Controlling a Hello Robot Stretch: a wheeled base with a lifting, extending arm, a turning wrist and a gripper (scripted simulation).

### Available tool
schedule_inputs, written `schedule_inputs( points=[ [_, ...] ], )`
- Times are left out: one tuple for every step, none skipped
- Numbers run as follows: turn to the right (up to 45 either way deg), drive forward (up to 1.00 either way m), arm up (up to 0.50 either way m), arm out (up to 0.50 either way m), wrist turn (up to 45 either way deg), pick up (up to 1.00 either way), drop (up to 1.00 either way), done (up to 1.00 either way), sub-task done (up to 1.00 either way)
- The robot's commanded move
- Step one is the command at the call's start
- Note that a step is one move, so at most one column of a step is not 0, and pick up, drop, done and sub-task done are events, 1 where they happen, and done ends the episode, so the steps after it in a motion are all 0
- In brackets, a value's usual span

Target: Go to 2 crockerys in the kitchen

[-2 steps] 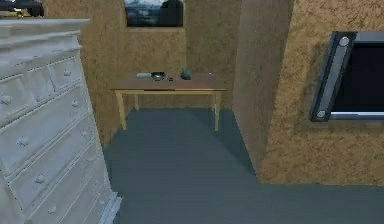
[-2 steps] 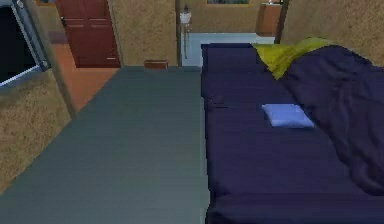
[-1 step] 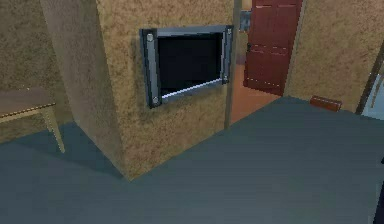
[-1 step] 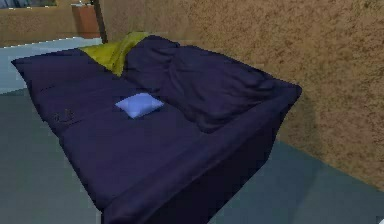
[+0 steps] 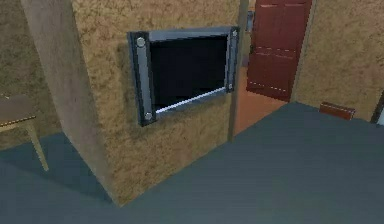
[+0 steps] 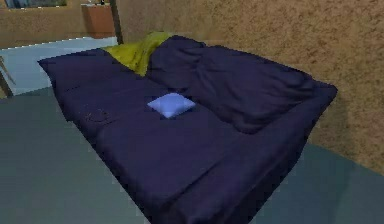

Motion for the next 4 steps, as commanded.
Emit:
schedule_inputs(
  points=[
    [36.0, 0.00, 0.00, 0.00, 0.0, 0.00, 0.00, 0.00, 0.00],
    [0.0, 1.00, 0.00, 0.00, 0.0, 0.00, 0.00, 0.00, 0.00],
    [0.0, 1.00, 0.00, 0.00, 0.0, 0.00, 0.00, 0.00, 0.00],
    [0.0, 0.55, 0.00, 0.00, 0.0, 0.00, 0.00, 0.00, 0.00]
  ],
)
